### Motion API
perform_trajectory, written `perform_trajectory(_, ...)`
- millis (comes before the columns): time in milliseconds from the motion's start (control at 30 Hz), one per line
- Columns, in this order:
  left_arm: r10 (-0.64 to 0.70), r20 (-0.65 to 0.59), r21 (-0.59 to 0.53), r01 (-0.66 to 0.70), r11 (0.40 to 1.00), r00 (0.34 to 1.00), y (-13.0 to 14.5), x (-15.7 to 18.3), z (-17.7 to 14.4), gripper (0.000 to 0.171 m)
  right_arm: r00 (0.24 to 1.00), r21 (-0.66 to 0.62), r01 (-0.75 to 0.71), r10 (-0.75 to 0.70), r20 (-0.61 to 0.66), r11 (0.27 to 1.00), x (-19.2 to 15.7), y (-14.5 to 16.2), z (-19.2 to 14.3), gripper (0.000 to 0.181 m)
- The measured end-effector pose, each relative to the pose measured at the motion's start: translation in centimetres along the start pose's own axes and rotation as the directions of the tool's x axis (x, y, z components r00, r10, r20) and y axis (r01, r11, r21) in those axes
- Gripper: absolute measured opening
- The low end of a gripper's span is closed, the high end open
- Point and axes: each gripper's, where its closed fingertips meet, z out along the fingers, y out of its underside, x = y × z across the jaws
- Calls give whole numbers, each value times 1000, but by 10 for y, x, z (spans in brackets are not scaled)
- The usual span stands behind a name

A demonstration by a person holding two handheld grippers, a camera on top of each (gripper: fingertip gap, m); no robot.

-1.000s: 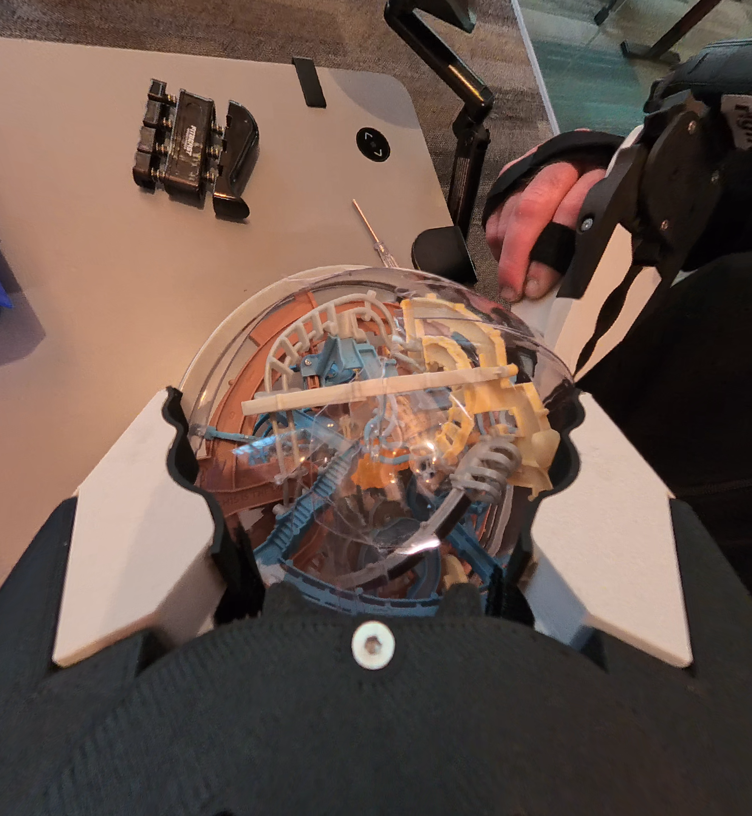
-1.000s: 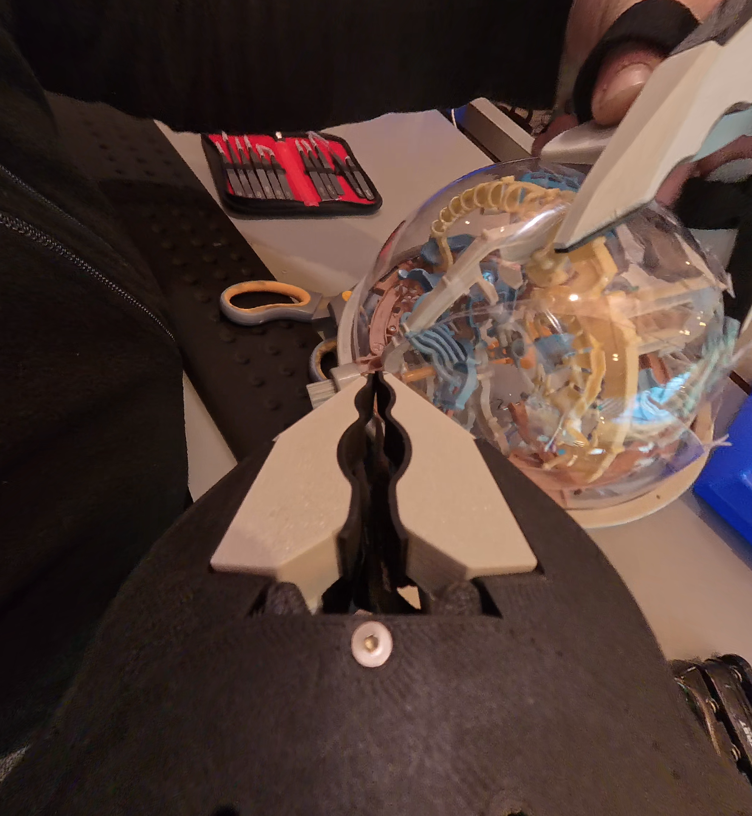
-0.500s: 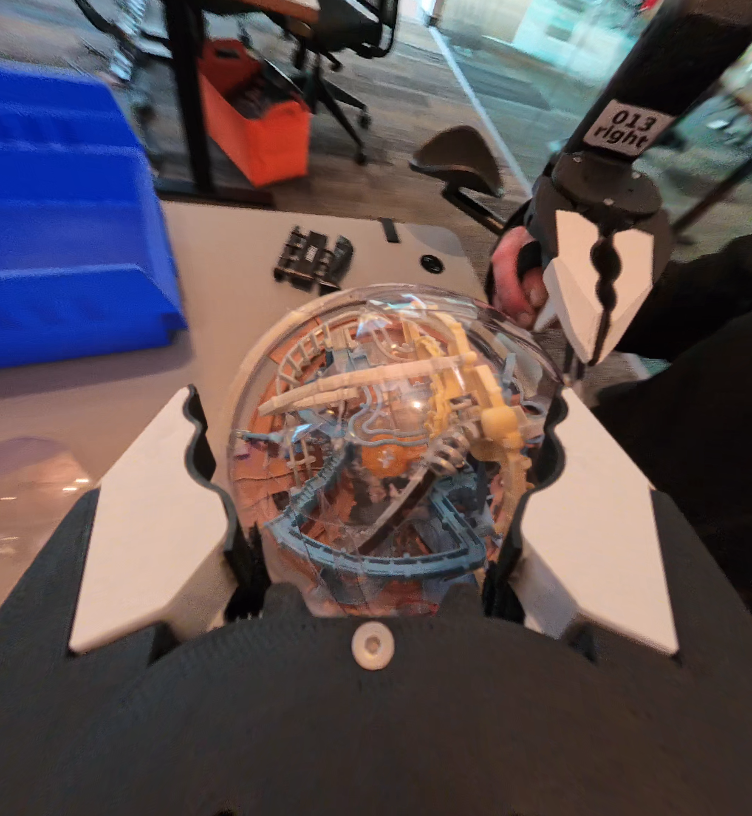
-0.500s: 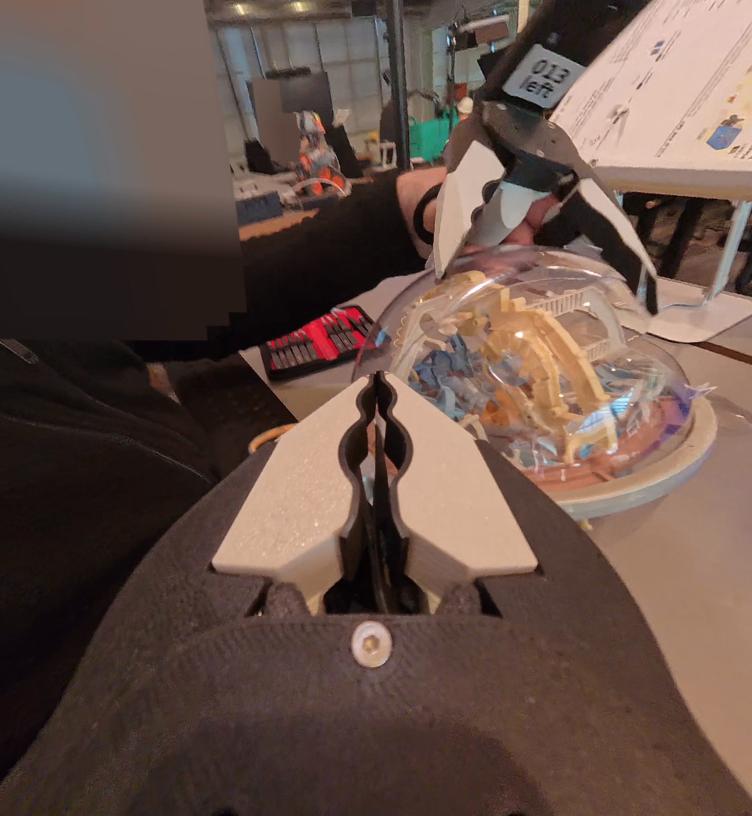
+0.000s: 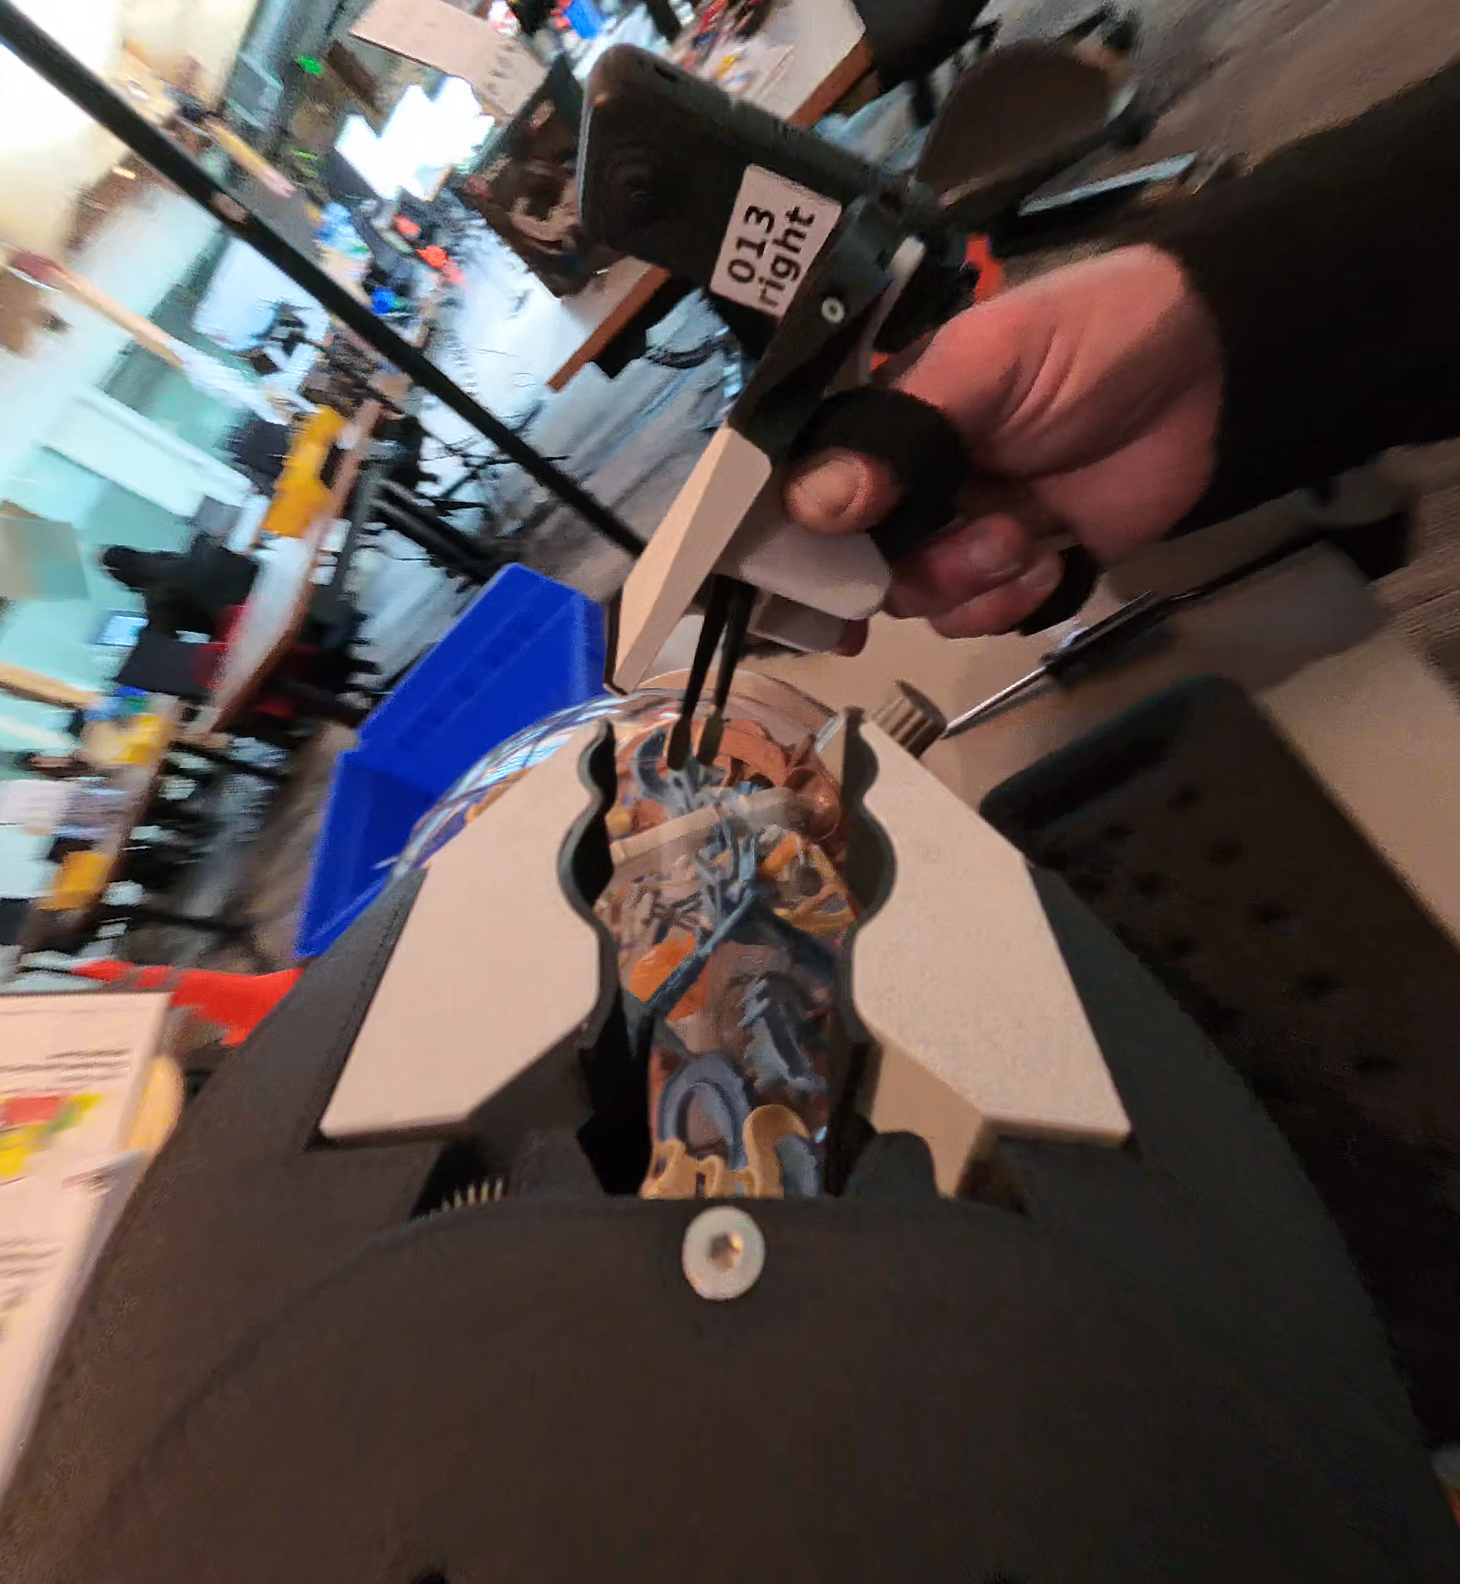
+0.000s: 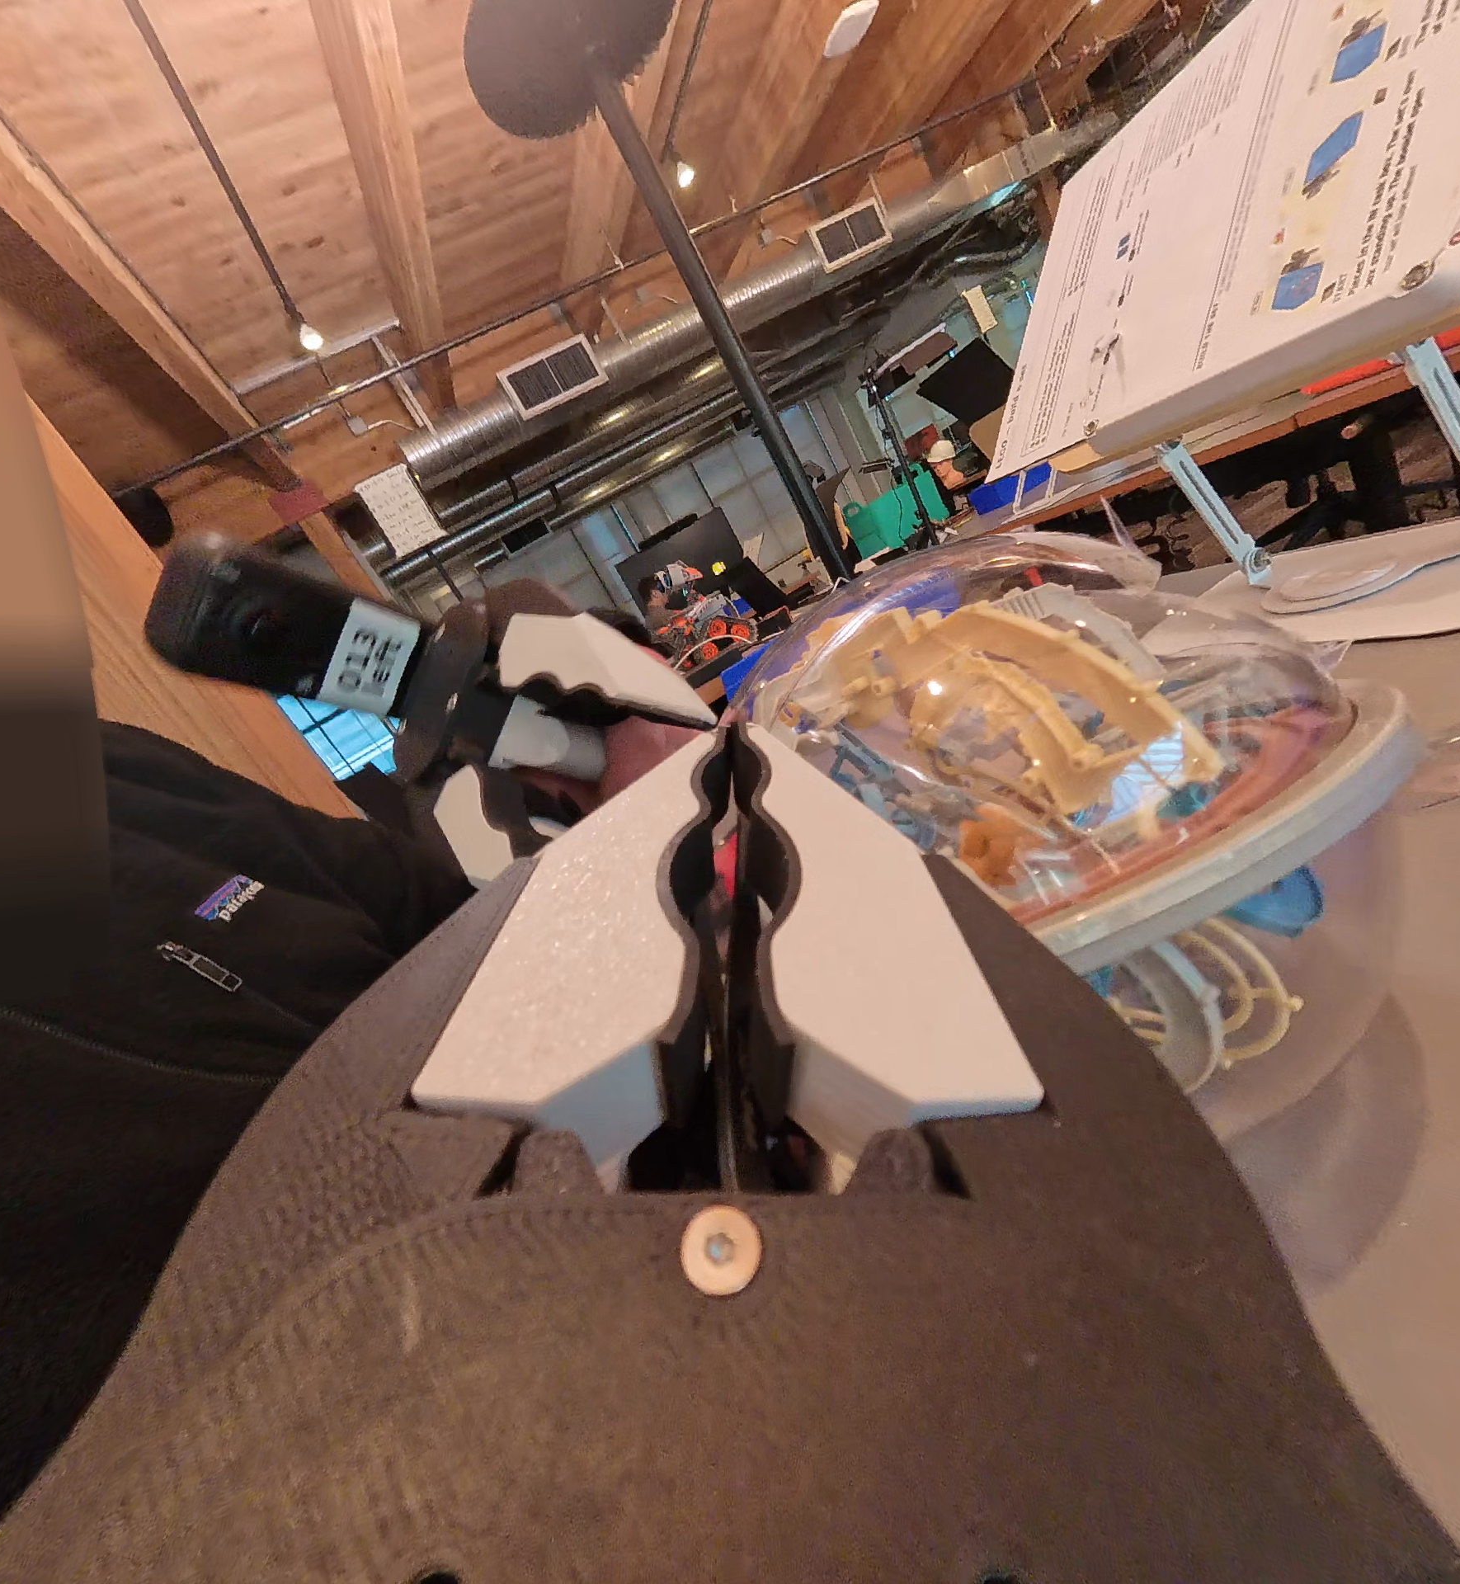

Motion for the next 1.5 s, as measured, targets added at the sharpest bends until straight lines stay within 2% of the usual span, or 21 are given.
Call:
perform_trajectory(133, 89, 92, -51, -84, 995, 992, 6, -2, 11, 32, 999, 1, -34, 34, 10, 999, 0, -2, 6, 0)
perform_trajectory(200, 132, 149, -36, -128, 991, 980, 1, -9, 11, 11, 998, 9, -61, 60, 27, 998, 1, -5, 8, 0)
perform_trajectory(233, 149, 146, -64, -141, 988, 978, 4, -9, 14, 5, 997, 18, -76, 76, 35, 997, 2, -7, 9, 0)
perform_trajectory(300, 181, 183, -87, -167, 982, 966, 6, -14, 16, 3, 992, 45, -114, 111, 61, 992, 3, -13, 8, 0)
perform_trajectory(400, 154, 181, -85, -140, 986, 971, 6, -17, 18, 3, 992, 46, -114, 112, 51, 992, 8, -16, 9, 0)
perform_trajectory(500, 104, 194, -63, -93, 994, 975, 5, -21, 19, 2, 1000, 48, -28, 27, 14, 998, 7, -22, 7, 0)
perform_trajectory(633, 34, 201, -14, -31, 999, 979, 5, -25, 18, 2, 987, -59, 140, -144, -72, 988, 5, -19, -7, 39)
perform_trajectory(700, 15, 214, 25, -21, 999, 977, 2, -27, 16, 2, 985, -104, 163, -168, -39, 981, -4, -17, -15, 55)
perform_trajectory(733, 3, 219, 46, -13, 999, 976, 1, -28, 15, 1, 985, -123, 163, -170, -43, 979, -4, -16, -19, 58)
perform_trajectory(800, 5, 222, 73, -22, 997, 975, -1, -28, 14, 1, 980, -166, 165, -181, -86, 972, 4, -13, -24, 53)
perform_trajectory(900, 55, 182, 94, -73, 993, 982, -7, -16, 17, 1, 990, -217, 129, -137, -23, 968, -1, -3, -20, 42)
perform_trajectory(967, 52, 170, 117, -73, 991, 984, -11, -13, 17, 1, 991, -254, 129, -129, 16, 959, -5, 6, -14, 22)
perform_trajectory(1033, 48, 163, 118, -68, 991, 985, -9, -14, 17, 1, 992, -250, 122, -116, 39, 961, -7, 7, -11, 12)
perform_trajectory(1333, 43, 59, 154, -51, 987, 997, -14, -6, 20, 0, 992, -228, 118, -103, 74, 966, -11, 7, -18, 8)
perform_trajectory(1500, 35, 9, 168, -36, 985, 999, -22, -7, 19, 0, 991, -169, 119, -105, 89, 978, -16, 3, -20, 9)
